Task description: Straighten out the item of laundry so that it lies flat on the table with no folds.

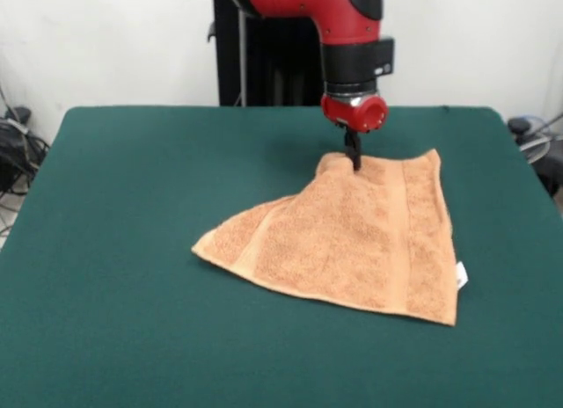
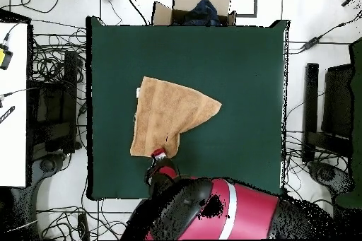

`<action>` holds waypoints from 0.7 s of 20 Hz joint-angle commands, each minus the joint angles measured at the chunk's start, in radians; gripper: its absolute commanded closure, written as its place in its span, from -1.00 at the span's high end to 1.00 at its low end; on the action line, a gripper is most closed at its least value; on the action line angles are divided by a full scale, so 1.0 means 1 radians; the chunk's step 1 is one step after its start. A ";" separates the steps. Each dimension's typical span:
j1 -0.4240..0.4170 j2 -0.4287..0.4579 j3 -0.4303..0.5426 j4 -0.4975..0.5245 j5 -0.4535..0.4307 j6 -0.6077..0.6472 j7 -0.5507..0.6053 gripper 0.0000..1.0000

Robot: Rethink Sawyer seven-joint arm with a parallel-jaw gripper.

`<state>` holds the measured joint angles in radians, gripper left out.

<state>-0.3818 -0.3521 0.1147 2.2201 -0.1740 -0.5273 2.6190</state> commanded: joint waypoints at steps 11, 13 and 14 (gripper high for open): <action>0.018 0.038 0.044 -0.066 0.108 0.273 0.062 -1.00; 0.048 0.036 0.019 -0.125 0.122 0.301 0.023 -1.00; 0.043 0.033 0.028 -0.149 0.121 0.335 0.007 -1.00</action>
<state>-0.3741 -0.3634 0.1159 2.2380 -0.1441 -0.4339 2.6190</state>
